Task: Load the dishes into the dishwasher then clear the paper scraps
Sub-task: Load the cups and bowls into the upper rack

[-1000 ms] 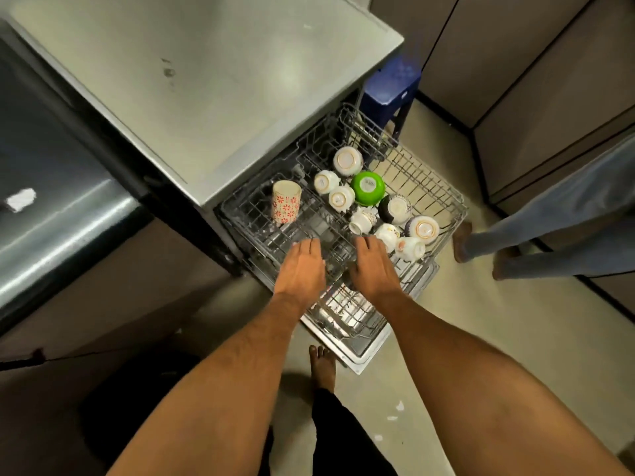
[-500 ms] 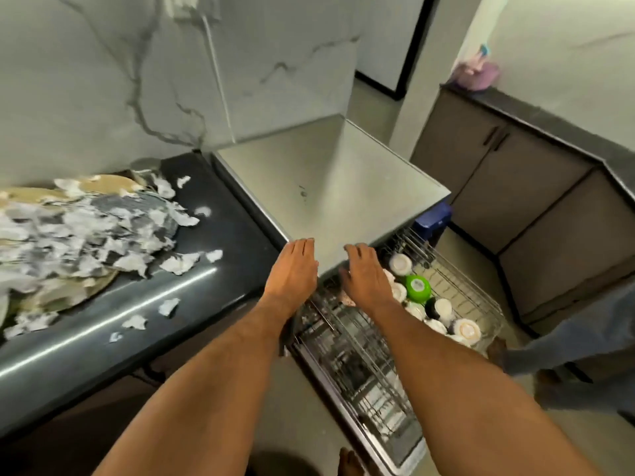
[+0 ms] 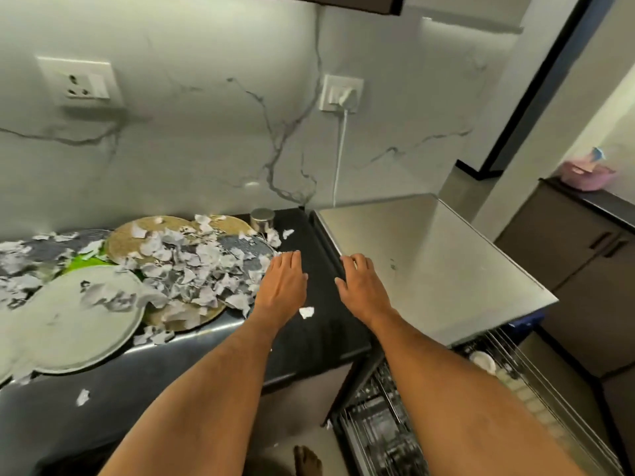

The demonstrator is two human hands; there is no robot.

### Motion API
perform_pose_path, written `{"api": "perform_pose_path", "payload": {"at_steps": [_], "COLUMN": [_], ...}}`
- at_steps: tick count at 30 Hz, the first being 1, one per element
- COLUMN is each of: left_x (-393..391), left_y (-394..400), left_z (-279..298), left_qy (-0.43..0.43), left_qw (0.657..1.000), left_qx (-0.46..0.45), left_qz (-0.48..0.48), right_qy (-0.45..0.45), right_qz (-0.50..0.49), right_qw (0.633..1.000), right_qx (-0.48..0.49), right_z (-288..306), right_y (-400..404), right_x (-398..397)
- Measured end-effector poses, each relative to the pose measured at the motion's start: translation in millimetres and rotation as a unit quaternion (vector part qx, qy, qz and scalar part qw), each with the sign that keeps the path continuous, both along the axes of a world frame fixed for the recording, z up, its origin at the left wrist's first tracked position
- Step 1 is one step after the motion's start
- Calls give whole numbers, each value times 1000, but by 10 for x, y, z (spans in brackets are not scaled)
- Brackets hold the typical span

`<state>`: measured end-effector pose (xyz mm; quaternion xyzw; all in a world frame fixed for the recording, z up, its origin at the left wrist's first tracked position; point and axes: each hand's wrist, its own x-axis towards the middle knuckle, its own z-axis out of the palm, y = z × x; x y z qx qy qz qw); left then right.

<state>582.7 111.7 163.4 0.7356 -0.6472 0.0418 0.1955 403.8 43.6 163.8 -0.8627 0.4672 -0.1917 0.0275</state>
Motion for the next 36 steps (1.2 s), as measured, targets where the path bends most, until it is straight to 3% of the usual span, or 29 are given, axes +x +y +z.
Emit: {"api": "perform_pose_path", "payload": {"at_steps": [13,17,29,36], "left_x": [1254,1534,1890,1960], "left_y": [-916,-1305,-1983,-2063], "left_z": [-145,-294,-609,-551], "left_qy": [-4,47,114,150], "left_qw": [994,990,978,978], "left_qx": [24,27,84,68], "left_qz": [109,127,155,128], "right_qy": [16,24,71,42], "right_qz": [112,140,180,200], "right_qw": [993,989,963,966], "right_qx": [15,33,186,156], "right_z": [-169,-272,-581,-602], "right_y": [-1343,-1790,-2558,-2610], "right_x": [1652,2025,2716,2780]}}
